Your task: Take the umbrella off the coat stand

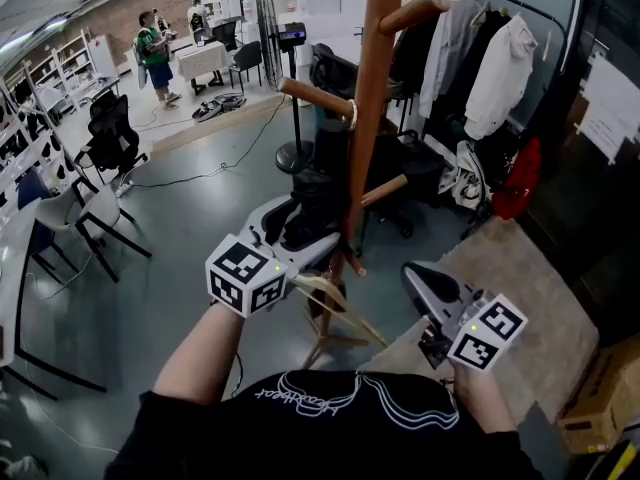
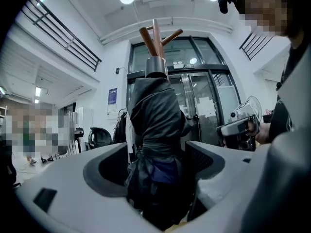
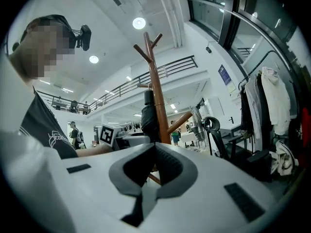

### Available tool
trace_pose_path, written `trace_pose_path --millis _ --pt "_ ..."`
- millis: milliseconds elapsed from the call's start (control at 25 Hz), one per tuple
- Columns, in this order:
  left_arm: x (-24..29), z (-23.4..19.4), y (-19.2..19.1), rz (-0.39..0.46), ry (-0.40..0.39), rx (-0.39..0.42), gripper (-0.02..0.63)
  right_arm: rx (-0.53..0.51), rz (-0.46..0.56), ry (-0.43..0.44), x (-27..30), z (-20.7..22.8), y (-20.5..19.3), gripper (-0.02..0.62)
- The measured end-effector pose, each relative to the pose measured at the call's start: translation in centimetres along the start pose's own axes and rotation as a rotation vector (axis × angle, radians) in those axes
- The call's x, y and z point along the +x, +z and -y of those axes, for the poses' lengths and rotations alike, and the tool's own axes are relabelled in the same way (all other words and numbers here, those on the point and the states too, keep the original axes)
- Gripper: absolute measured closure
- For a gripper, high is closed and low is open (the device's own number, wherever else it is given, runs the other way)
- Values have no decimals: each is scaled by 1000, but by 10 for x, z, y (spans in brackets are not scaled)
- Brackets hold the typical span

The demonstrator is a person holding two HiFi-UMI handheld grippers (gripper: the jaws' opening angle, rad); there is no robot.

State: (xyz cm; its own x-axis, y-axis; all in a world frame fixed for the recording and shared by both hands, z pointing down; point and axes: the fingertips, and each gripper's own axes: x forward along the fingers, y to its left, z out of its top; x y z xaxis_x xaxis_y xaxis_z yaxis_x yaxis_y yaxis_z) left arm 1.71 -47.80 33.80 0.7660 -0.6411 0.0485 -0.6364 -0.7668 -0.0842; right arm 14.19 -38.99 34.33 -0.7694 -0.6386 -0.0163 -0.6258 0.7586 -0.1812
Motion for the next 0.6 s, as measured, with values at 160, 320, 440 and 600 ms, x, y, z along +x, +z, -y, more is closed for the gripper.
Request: trace_pose_path --millis 160,320,440,600 --pt "6 0 -4 -9 -37 -26 252 -7 2 7 3 3 -1 592" --pt "10 4 -6 -21 -83 -47 299 -4 0 12 6 4 -4 592" --pt "10 5 -7 -24 -101 -57 322 -1 -3 16 9 5 -5 592" --pt "9 5 -8 -25 -112 -75 347 -2 -9 10 11 7 -8 592"
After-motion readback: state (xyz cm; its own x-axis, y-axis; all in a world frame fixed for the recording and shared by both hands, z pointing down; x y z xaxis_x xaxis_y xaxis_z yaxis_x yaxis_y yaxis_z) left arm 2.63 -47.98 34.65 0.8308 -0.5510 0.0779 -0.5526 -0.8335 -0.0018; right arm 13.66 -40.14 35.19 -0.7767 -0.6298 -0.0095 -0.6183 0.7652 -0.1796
